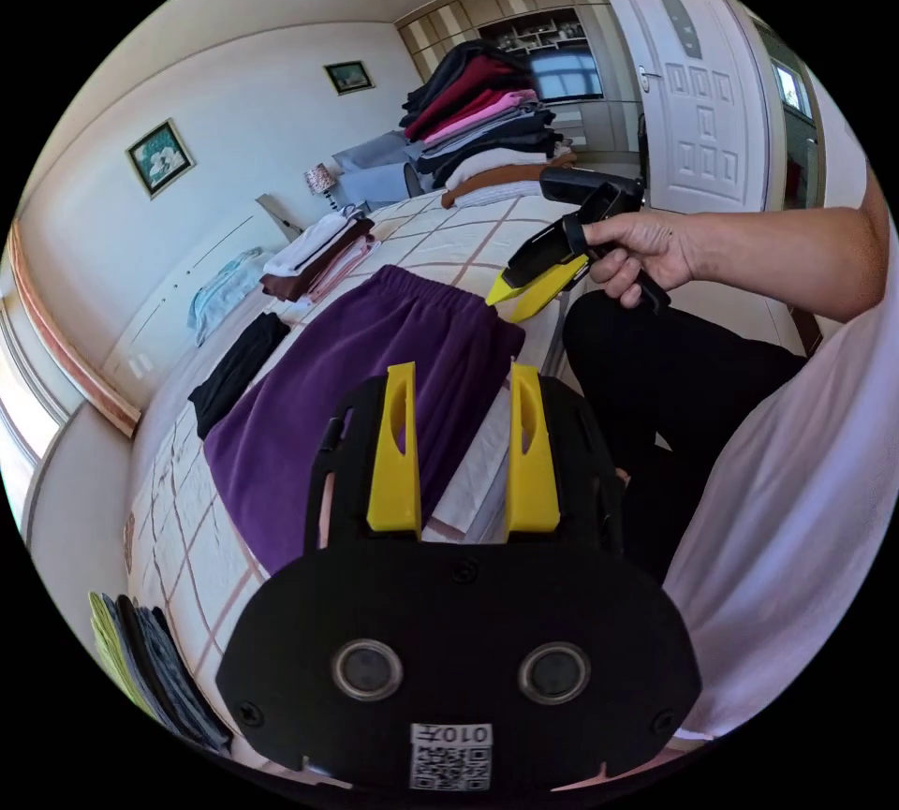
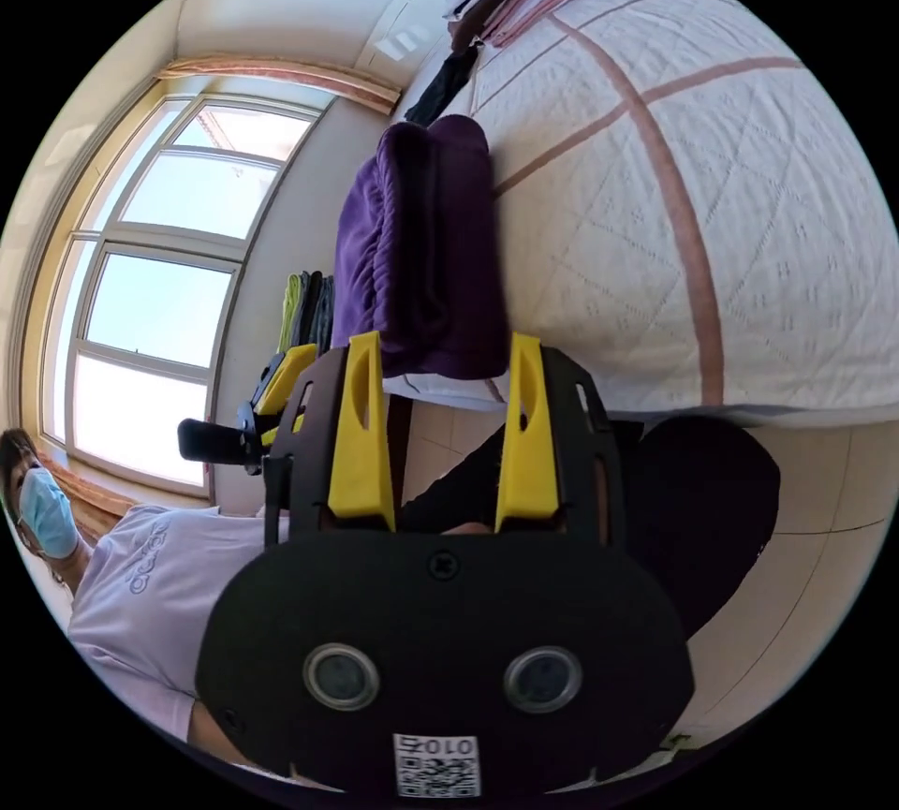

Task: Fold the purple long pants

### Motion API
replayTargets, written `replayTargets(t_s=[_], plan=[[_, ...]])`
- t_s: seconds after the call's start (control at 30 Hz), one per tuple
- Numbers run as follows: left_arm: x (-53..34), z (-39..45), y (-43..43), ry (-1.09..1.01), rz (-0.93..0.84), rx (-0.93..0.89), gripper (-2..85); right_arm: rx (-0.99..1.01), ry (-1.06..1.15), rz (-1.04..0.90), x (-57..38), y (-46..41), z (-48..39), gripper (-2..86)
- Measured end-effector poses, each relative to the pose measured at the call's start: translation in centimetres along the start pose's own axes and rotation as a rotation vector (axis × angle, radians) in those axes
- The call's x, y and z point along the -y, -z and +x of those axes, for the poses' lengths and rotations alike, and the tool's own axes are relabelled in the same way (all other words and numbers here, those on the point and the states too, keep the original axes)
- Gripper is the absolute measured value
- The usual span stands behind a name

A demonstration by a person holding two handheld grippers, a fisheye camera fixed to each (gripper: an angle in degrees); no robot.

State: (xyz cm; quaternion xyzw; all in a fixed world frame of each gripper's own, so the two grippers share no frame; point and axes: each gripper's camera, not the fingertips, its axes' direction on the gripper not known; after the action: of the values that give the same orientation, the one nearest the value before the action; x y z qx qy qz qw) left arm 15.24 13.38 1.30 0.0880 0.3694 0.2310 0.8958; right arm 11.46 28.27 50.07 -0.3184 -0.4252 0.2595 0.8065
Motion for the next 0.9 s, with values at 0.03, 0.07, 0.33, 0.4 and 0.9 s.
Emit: replayTargets(t_s=[0.03,0.07,0.33,0.4,0.9], plan=[[0.5,0.6,-0.3,-0.019,-0.005,0.000,14.6,0.022,-0.008,0.025,-0.2,0.8,0.2,18.0],[1.2,1.7,-1.0,-0.047,-0.009,0.006,14.7,0.040,-0.012,0.023,-0.2,0.9,0.5,18.0],[3.4,6.8,-5.7,-0.118,-0.067,0.088,16.7,0.299,-0.037,-0.009,0.5,0.6,1.8,14.1],[3.3,7.0,-5.7,-0.063,-0.047,0.164,17.9,0.344,-0.018,-0.014,0.9,1.5,0.9,13.4],[4.4,3.2,-4.5,0.049,-0.035,0.241,13.5,0.225,-0.069,-0.003,2.5,3.4,2.3,22.2]])
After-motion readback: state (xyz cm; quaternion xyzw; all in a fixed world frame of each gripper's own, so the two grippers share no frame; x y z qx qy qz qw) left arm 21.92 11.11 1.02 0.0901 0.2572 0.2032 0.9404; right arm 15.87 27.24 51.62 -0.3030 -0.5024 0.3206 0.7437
